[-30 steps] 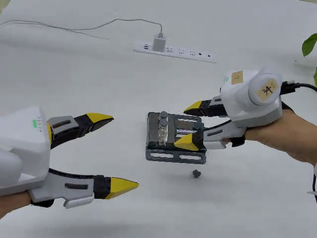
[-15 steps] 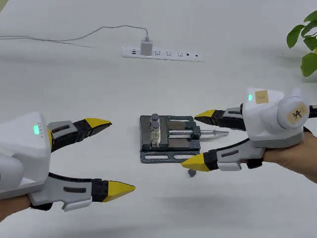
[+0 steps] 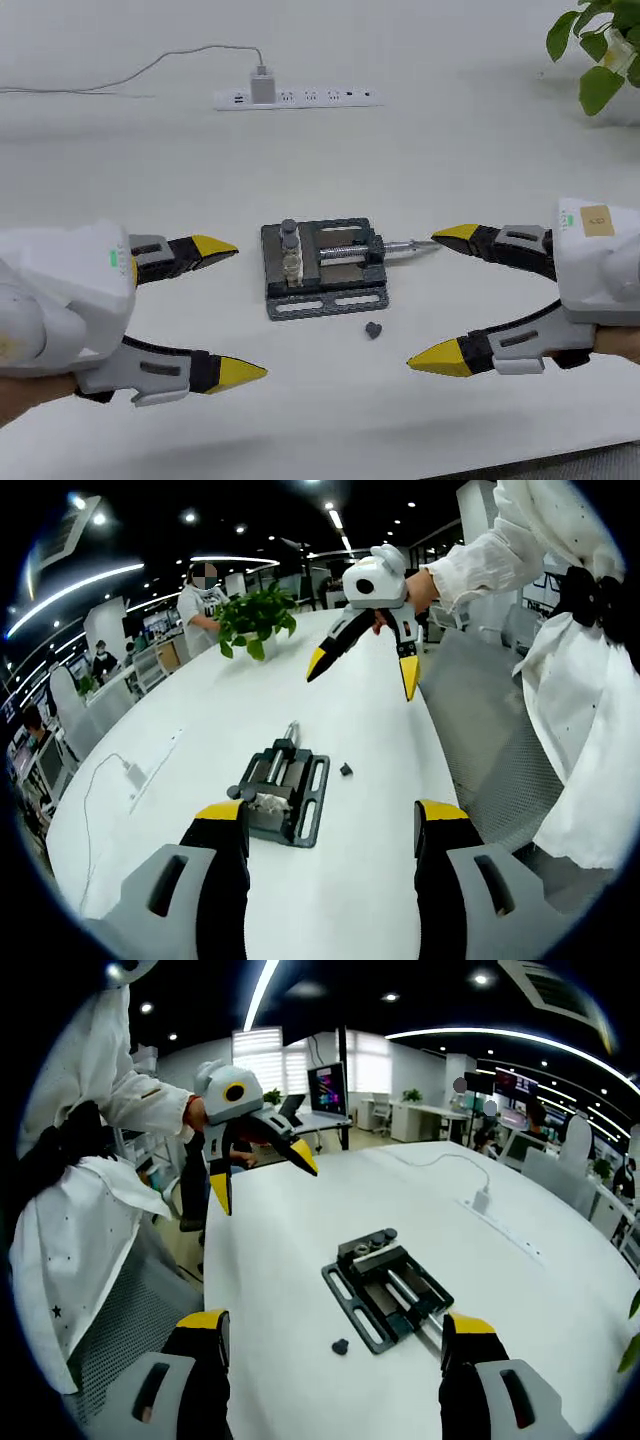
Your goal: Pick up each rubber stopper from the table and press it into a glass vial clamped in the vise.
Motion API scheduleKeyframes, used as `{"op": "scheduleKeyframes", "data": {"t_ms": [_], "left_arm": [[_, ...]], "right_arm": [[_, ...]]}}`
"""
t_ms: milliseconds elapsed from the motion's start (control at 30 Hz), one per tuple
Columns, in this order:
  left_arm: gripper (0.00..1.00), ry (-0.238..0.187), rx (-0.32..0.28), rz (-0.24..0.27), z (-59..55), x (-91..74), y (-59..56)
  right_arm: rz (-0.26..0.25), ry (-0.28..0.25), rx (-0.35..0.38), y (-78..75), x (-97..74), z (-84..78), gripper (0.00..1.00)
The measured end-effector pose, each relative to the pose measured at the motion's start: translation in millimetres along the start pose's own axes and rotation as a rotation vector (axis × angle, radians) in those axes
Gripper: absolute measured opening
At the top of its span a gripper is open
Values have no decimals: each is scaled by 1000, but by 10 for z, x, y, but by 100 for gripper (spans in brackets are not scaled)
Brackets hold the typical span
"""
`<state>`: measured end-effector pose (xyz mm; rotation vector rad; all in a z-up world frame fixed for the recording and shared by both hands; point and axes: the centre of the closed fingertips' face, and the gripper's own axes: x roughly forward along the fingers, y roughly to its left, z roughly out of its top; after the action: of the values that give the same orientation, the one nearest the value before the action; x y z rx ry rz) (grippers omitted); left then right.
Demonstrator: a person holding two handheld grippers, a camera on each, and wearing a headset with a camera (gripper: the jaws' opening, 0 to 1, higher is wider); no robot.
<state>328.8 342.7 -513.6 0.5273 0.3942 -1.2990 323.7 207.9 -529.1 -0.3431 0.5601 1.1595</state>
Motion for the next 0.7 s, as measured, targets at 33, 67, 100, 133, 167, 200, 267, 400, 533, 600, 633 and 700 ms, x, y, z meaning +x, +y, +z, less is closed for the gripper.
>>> {"op": "scheduleKeyframes", "data": {"t_ms": [33,67,100,133,167,200,267,400,533,600,633,700], "left_arm": [[63,9,13,-11,1,35,1],[62,15,23,-22,5,75,1],[61,29,41,-37,2,127,4],[61,44,64,-49,-9,164,4],[60,66,95,-67,-25,215,5],[58,75,109,-78,-29,249,1],[56,112,165,-110,-48,339,-10],[49,164,248,-173,-75,518,-54],[44,193,318,-230,-95,725,-80],[42,204,354,-249,-100,823,-84],[40,211,360,-257,-104,857,-85],[37,212,384,-271,-95,933,-82]], "right_arm": [[-3,-1,3,7,-21,-21,87],[-4,-1,3,18,-44,-45,87],[-9,0,4,22,-74,-82,88],[-13,1,4,28,-94,-107,89],[-15,2,6,38,-122,-141,89],[-17,2,7,47,-139,-161,89],[-26,2,8,60,-181,-213,89],[-37,-10,30,93,-255,-294,89],[-54,-14,53,115,-324,-386,89],[-63,-16,65,118,-355,-424,89],[-64,-18,70,121,-364,-433,89],[-67,-20,77,131,-377,-455,89]]}}
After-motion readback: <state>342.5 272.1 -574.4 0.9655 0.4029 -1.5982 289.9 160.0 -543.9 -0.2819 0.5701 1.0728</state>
